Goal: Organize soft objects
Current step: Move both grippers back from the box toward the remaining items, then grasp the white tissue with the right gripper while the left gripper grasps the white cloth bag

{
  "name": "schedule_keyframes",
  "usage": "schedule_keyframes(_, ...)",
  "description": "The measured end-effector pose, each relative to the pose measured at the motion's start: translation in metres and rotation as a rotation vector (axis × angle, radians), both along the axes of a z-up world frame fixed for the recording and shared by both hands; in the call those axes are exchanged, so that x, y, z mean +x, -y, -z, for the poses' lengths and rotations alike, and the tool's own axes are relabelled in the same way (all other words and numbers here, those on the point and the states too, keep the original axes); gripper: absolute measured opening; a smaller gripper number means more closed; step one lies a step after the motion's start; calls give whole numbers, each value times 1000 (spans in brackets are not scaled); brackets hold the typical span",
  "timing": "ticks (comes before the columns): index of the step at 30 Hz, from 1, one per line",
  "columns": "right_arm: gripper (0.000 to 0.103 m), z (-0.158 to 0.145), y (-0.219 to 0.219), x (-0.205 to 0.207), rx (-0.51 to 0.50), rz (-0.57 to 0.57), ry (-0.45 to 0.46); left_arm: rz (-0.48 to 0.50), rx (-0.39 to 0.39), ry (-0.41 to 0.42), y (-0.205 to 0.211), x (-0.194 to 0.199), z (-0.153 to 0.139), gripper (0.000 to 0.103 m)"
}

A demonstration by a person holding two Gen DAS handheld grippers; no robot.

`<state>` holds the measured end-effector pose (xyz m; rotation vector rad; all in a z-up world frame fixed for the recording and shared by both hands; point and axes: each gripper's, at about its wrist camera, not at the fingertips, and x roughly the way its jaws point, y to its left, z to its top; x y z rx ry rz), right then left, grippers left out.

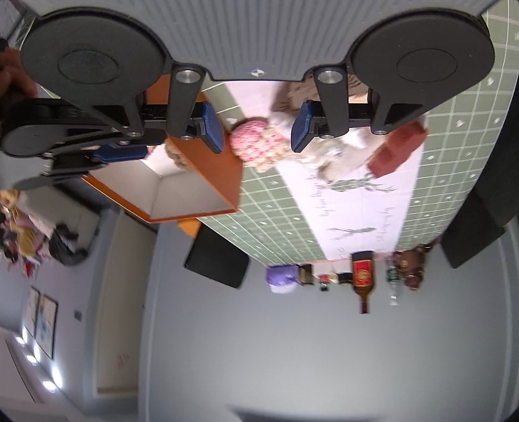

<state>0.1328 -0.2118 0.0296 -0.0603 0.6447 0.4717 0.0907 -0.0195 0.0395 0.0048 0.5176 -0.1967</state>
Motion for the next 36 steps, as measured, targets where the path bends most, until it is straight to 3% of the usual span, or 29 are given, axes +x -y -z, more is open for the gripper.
schedule_keyframes(5, 35, 9, -30, -36, 40, -13, 46, -68, -16, 1, -31, -23, 17, 57)
schedule_keyframes(18, 35, 60, -75, -54, 23, 26, -46, -149, -83, -86, -76, -46, 58, 57)
schedule_keyframes(26, 35, 53, -81, -38, -28, 11, -29, -101, -113, -119, -76, -29, 50, 57)
schedule_keyframes(28, 42, 48, -83, -30, -43, -14, -29, -95, -94, -124, -73, -21, 47, 57)
schedule_keyframes(33, 46, 39, -95, -1, -86, -72, -58, -109, -59, -148, -75, -1, 44, 57)
schedule_keyframes(36, 54, 36, -108, 17, -118, -113, -55, -126, -55, -156, -79, 9, 42, 57)
